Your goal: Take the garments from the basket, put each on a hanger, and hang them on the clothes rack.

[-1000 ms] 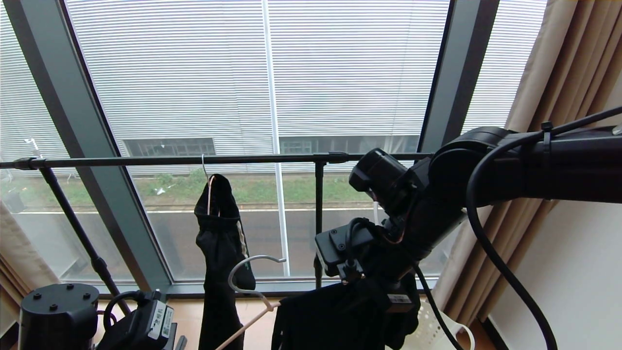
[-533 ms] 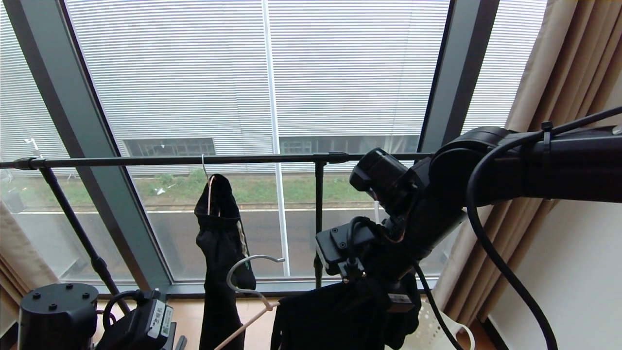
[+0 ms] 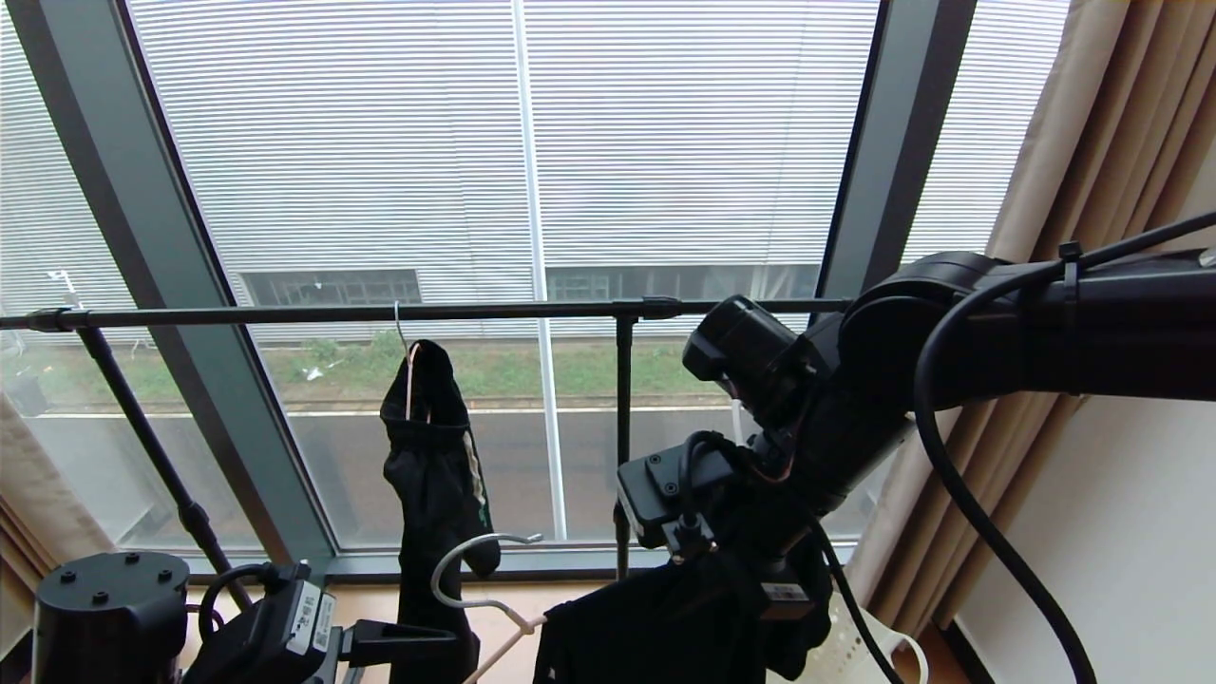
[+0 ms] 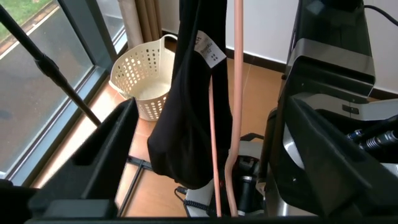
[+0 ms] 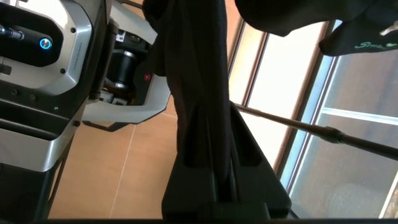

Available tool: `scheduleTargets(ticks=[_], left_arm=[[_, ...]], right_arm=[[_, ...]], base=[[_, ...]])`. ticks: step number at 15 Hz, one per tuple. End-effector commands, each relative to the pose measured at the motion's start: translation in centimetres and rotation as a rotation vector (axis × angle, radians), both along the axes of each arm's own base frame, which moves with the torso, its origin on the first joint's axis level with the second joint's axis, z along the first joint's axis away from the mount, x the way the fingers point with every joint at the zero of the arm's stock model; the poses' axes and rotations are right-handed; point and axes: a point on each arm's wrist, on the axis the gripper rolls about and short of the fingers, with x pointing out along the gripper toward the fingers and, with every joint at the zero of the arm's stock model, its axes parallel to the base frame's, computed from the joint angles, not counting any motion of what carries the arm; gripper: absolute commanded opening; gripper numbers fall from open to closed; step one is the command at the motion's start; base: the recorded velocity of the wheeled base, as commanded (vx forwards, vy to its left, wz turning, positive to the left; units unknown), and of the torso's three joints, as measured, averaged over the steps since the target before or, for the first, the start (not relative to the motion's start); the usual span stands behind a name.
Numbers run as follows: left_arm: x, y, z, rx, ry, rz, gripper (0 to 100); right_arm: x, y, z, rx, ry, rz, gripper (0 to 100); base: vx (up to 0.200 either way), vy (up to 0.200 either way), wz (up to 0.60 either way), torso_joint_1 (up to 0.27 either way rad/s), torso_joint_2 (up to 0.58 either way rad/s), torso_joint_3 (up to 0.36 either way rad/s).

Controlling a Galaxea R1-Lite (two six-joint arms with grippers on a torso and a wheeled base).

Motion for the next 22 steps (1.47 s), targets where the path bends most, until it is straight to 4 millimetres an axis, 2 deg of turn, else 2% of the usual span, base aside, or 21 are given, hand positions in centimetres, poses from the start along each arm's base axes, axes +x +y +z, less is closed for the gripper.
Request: scheduleTargets(ticks=[1,5,6,8,10,13,14,18,19,22], left_arm=[[0.2,0.5,0.1,-0.002,-0.005,0.033,100],[0.5,1.3,0.2,-0.007,-0.005,0.09,100],[0.5,1.5,0.2,-0.013,0.014,0.107,100],[0.7,2.0,0.2,-0.027,0.038,0.156,100],[1.7,2.8,1.2,-0.127,0.109,0.272,100],[2.3,2.7,2.1,-0.234,0.184,0.325,100],[2.5,2.6,2.6,-0.292,0.221,0.34,100],[2.7,2.1,2.7,-0.292,0.234,0.331,100],[2.9,1.5,2.3,-0.273,0.241,0.36,100],[3.5,-0.9,1.2,-0.187,0.231,0.492,100]], right_arm=[[0.0,-0.3,0.3,0.005,-0.006,-0.006,0],[0.7,-1.9,1.4,0.024,-0.03,-0.061,0],[1.5,-3.0,2.1,0.055,-0.062,-0.121,0],[2.1,-3.6,2.5,0.075,-0.073,-0.172,0],[2.7,-4.3,2.4,0.059,-0.067,-0.234,0],[3.4,-4.8,2.3,0.053,-0.081,-0.279,0],[4.0,-4.8,2.5,0.08,-0.077,-0.355,0],[4.2,-4.3,3.6,0.091,-0.053,-0.624,0],[3.9,-3.7,4.2,0.131,-0.04,-0.664,0],[3.4,-3.5,4.5,0.142,-0.03,-0.669,0]], base=[[0.0,0.0,0.0,0.0,0.0,0.0],[0.0,0.0,0.0,0.0,0.0,0.0],[0.0,0.0,0.0,0.0,0.0,0.0],[0.0,0.0,0.0,0.0,0.0,0.0],[0.0,0.0,0.0,0.0,0.0,0.0],[0.0,0.0,0.0,0.0,0.0,0.0],[0.0,0.0,0.0,0.0,0.0,0.0],[0.0,0.0,0.0,0.0,0.0,0.0],[0.0,0.0,0.0,0.0,0.0,0.0],[0.0,0.0,0.0,0.0,0.0,0.0]])
